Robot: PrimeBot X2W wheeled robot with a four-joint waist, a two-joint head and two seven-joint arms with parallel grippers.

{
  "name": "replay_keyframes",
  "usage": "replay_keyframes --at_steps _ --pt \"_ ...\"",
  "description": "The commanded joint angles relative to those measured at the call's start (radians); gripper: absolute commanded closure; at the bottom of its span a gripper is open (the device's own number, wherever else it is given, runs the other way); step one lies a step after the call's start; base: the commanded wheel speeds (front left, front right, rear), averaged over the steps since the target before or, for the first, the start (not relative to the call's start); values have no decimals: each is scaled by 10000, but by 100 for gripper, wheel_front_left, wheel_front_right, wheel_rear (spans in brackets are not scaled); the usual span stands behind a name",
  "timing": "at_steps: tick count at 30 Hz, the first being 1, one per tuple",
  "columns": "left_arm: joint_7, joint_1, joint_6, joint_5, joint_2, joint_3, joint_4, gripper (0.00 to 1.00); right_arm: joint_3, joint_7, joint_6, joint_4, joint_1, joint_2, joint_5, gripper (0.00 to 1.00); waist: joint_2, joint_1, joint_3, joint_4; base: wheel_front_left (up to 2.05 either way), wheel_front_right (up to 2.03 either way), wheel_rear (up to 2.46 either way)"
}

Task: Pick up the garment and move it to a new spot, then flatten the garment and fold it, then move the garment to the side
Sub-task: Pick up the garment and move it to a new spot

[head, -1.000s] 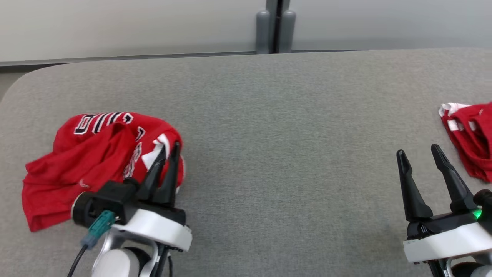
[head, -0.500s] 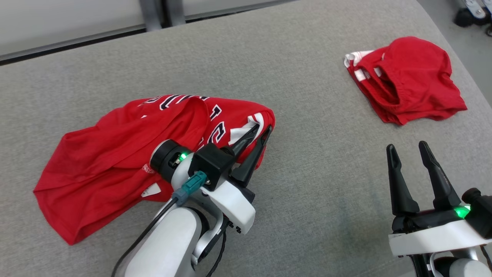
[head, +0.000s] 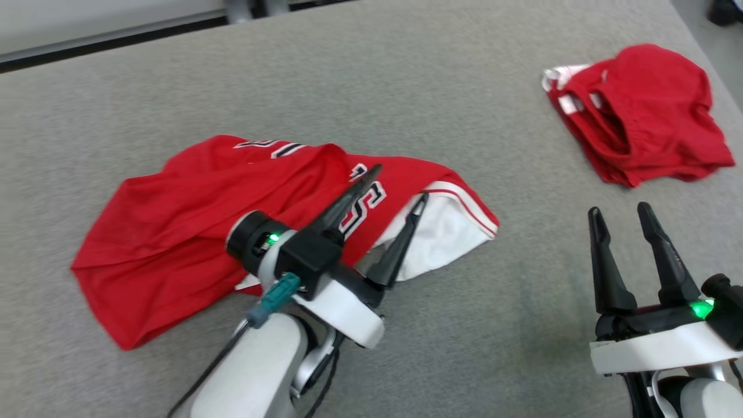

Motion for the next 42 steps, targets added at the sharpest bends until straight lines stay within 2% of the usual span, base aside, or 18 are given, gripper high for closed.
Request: replay_keyframes --at_steps 1,9,13,18,24,31,42 --pt "-98 110 122 -43 86 136 -87 0 -50 34 0 -31 -58 -77 -101 0 0 0 -346 508 0 0 0" --pt "-698 696 1239 -605 532 1806 -505 0 -234 521 0 -406 202 -302 -233 0 0 0 -995 1747 0 0 0" --pt "-875 1117 1515 -928 896 2637 -500 0 -293 740 0 -562 380 -416 -200 0 0 0 -1230 2240 0 0 0" --pt "-1017 1791 1414 -1287 1390 3590 -373 0 -428 988 0 -669 620 -509 -167 0 0 0 -1571 2840 0 0 0" --pt "-1041 2501 1218 -1292 1701 3959 -323 0 -419 1139 0 -629 854 -583 -150 0 0 0 -1940 3094 0 0 0" --pt "-974 3277 1086 -1299 1795 3796 -394 0 -493 1356 0 -550 1362 -590 -302 0 0 0 -2490 3193 0 0 0" --pt "-544 4113 1247 -1308 1790 3457 -646 0 -590 1523 0 -624 2023 -501 -362 0 0 0 -3290 3088 0 0 0"
